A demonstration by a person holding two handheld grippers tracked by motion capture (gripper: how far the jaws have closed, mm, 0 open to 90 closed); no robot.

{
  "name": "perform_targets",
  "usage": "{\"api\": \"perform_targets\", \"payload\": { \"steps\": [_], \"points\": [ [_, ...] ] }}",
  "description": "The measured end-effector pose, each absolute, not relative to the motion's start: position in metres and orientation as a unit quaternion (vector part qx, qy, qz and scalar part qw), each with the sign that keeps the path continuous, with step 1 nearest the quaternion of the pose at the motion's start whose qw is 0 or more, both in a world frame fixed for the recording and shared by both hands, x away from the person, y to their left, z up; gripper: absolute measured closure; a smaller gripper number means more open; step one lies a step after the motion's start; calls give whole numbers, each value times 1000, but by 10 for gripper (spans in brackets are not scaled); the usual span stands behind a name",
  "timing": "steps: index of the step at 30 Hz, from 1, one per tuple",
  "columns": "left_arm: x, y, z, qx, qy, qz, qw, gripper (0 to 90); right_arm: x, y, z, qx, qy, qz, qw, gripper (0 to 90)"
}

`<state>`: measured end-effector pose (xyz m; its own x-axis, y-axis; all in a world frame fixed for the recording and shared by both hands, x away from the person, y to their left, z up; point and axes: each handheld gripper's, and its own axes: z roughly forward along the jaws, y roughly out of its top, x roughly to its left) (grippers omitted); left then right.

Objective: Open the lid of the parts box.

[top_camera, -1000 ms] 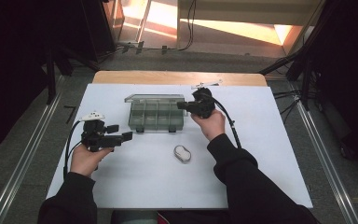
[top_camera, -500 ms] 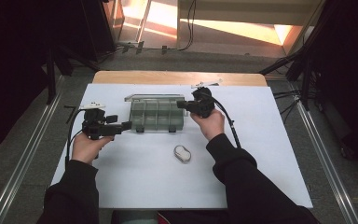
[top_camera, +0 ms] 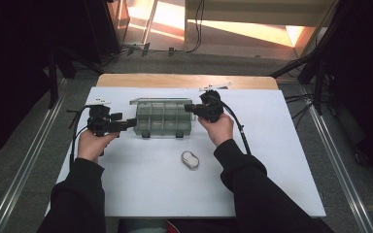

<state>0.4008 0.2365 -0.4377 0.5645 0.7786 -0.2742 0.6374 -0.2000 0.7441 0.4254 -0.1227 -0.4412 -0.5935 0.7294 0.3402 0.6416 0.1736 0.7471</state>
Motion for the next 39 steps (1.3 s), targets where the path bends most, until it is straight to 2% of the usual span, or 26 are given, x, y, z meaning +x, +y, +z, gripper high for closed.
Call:
{"api": "perform_targets", "payload": {
  "steps": [31,37,39],
  "points": [
    [453,227,-448,783,444,89,426,248,428,-114,-442,472,751,457,64,873],
    [461,225,-449,786,437,98,426,288,428,-113,-443,478,746,459,66,873],
    [463,224,-449,791,430,103,423,330,428,-112,-443,480,744,460,66,873]
  ]
}}
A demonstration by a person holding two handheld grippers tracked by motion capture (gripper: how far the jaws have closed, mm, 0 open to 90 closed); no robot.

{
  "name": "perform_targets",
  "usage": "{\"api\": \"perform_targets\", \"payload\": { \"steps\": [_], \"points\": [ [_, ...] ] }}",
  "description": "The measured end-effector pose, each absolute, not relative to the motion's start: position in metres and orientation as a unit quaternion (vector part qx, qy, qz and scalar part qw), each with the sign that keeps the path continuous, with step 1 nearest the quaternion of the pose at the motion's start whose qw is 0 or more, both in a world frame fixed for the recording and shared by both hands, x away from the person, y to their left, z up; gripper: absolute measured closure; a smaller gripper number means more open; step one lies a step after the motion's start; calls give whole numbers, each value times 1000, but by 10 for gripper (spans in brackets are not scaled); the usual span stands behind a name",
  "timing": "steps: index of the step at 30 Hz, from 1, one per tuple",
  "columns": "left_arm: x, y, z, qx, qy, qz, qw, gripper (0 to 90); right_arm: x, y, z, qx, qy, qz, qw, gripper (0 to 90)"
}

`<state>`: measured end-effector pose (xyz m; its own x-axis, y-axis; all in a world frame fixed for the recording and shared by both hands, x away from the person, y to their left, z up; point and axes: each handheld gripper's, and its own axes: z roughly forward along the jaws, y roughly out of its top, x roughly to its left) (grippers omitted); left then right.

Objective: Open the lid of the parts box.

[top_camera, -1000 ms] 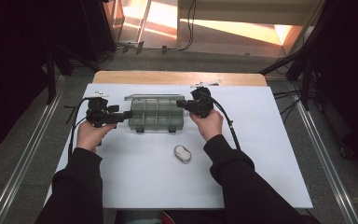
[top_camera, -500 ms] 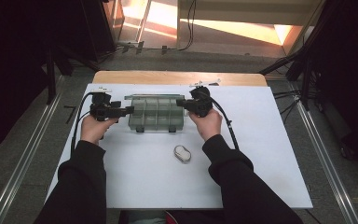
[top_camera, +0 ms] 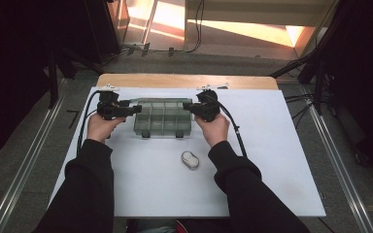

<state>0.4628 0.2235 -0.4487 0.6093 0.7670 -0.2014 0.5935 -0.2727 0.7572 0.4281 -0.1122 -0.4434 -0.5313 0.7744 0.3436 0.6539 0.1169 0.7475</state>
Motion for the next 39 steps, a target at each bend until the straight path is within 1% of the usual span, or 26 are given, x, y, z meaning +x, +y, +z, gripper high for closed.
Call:
{"api": "perform_targets", "payload": {
  "steps": [6,7,8,11,13,14,19,20,22,30,33,36,39],
  "points": [
    [468,225,-452,787,434,95,429,439,428,-113,-444,480,743,463,65,866],
    [468,225,-452,787,434,95,429,468,428,-113,-444,480,743,463,65,866],
    [468,225,-451,786,434,96,430,468,428,-113,-444,480,743,462,65,864],
    [467,225,-450,785,432,101,432,566,427,-113,-444,481,743,462,62,854],
    [466,225,-449,786,432,93,432,579,427,-113,-445,481,742,463,60,845],
    [466,225,-449,786,432,93,432,601,427,-113,-445,481,742,463,60,845],
    [466,224,-448,785,432,97,433,618,426,-114,-445,479,744,462,61,816],
    [466,224,-448,784,433,98,434,627,425,-115,-447,478,745,462,60,792],
    [466,224,-448,784,432,98,434,629,425,-117,-449,478,746,460,56,775],
    [465,224,-447,784,434,97,434,624,422,-128,-458,487,745,452,56,742],
    [465,224,-447,783,434,98,434,623,423,-134,-462,493,744,447,62,701],
    [465,224,-447,783,435,96,434,622,426,-139,-465,505,735,447,64,628],
    [465,224,-447,782,437,93,435,622,429,-141,-467,504,734,450,76,604]
  ]
}}
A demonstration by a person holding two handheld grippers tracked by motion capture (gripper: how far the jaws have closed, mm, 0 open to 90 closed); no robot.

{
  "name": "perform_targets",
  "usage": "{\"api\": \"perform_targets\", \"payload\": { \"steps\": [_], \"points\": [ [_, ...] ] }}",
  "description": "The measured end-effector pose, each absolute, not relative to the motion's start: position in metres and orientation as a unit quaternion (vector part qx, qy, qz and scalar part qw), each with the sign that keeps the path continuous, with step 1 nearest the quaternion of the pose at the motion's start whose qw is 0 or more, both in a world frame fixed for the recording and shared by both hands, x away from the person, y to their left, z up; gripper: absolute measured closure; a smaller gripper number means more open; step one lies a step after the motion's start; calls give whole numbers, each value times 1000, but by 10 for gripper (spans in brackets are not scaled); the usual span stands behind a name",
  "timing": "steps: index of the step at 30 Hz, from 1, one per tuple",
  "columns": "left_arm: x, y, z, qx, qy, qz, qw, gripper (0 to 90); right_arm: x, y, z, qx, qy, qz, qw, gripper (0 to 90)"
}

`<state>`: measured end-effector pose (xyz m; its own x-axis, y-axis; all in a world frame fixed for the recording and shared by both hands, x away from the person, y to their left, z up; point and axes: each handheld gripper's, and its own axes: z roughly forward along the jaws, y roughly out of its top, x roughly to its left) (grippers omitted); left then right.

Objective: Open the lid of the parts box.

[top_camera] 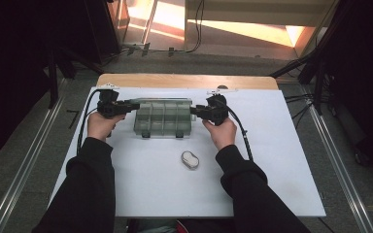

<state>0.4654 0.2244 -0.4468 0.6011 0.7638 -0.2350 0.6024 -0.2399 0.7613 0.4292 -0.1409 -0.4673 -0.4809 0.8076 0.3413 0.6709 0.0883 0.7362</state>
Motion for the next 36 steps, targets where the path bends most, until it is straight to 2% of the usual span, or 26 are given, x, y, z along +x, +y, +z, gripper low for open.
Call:
{"api": "perform_targets", "payload": {
  "steps": [7,19,23,36],
  "points": [
    [465,223,-446,783,437,97,432,608,437,-134,-470,497,731,457,98,552],
    [466,221,-444,772,442,115,442,586,445,-125,-456,487,738,450,122,571],
    [469,219,-445,769,443,137,440,577,449,-122,-453,488,740,445,124,583],
    [477,214,-444,763,448,145,443,577,458,-117,-448,492,739,441,132,581]
  ]
}}
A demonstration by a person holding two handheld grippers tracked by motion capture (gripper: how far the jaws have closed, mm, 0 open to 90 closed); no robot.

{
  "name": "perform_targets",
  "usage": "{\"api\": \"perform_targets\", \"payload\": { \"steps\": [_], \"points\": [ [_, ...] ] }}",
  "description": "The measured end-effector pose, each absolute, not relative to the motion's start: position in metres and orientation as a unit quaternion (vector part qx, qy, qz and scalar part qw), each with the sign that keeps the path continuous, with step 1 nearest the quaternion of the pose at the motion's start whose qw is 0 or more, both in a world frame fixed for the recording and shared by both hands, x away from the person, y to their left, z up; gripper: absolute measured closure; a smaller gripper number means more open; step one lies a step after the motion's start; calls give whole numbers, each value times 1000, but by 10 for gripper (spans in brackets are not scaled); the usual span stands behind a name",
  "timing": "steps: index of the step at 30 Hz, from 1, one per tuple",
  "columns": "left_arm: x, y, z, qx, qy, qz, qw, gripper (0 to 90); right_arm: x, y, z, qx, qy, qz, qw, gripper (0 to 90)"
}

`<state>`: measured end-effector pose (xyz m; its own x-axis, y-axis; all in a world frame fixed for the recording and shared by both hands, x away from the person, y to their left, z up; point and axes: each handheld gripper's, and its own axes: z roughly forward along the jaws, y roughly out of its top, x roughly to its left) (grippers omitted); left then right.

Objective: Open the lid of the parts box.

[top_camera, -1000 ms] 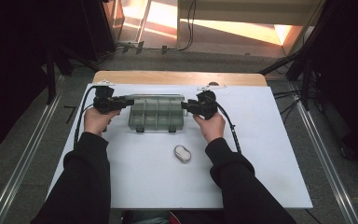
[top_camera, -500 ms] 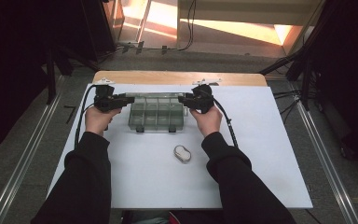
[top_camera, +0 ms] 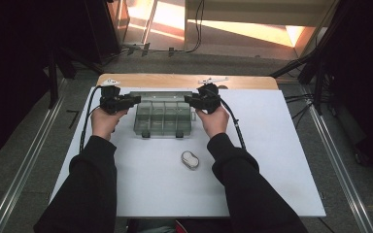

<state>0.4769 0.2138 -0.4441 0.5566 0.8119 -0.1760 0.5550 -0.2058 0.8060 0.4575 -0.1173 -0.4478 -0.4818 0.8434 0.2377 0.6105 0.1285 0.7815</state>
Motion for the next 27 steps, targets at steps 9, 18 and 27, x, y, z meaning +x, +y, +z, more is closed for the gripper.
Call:
{"api": "perform_targets", "payload": {
  "steps": [9,18,27],
  "points": [
    [481,210,-442,755,451,160,449,577,465,-117,-449,497,729,450,139,565],
    [485,206,-444,743,455,181,456,555,470,-115,-453,495,714,469,161,530],
    [492,200,-448,744,454,189,452,558,478,-110,-457,497,717,459,170,539]
  ]
}}
